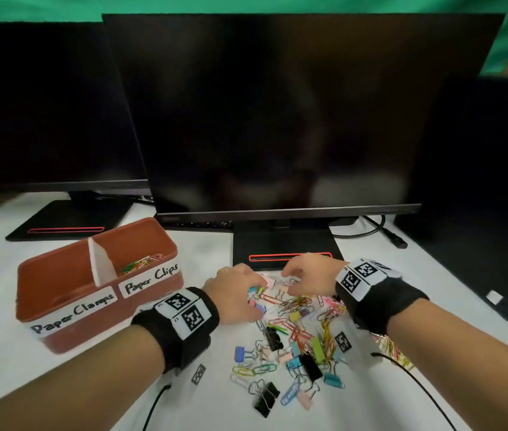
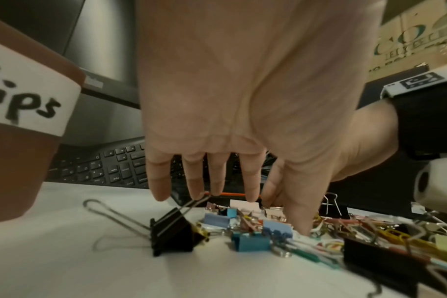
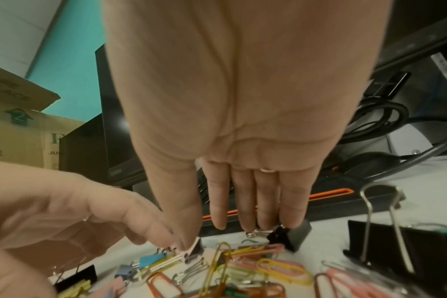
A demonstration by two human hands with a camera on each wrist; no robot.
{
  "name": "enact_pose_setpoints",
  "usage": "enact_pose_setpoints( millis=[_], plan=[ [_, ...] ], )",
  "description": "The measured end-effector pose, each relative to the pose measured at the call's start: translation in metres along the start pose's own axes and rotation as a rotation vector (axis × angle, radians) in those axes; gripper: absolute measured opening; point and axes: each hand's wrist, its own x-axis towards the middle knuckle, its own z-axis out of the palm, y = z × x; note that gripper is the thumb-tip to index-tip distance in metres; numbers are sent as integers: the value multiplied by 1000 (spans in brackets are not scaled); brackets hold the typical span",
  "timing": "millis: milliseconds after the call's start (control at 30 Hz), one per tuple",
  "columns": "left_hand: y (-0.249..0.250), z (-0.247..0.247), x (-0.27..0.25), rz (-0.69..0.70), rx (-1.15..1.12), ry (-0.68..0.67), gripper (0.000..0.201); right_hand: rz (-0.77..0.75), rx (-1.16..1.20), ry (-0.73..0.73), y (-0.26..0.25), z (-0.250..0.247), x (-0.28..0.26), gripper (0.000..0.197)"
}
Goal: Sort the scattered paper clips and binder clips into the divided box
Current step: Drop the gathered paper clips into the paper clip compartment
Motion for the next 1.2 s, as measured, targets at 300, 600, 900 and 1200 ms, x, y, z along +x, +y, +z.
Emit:
enact_pose_setpoints(
  millis=[300, 600, 900, 1200],
  plan=[
    [-19, 5, -7, 43, -62, 57, 22, -155, -29, -20, 0, 6, 0, 31],
    [-3, 3, -1, 68, -92, 64, 38, -20, -64, 8, 9, -7, 6, 44],
    [-3, -1, -2, -9, -175, 165, 18, -1, -68, 30, 9, 0, 5, 37],
    [-34, -26, -19, -148, -132, 179, 22, 79, -97, 177, 21, -16, -5, 41]
  ],
)
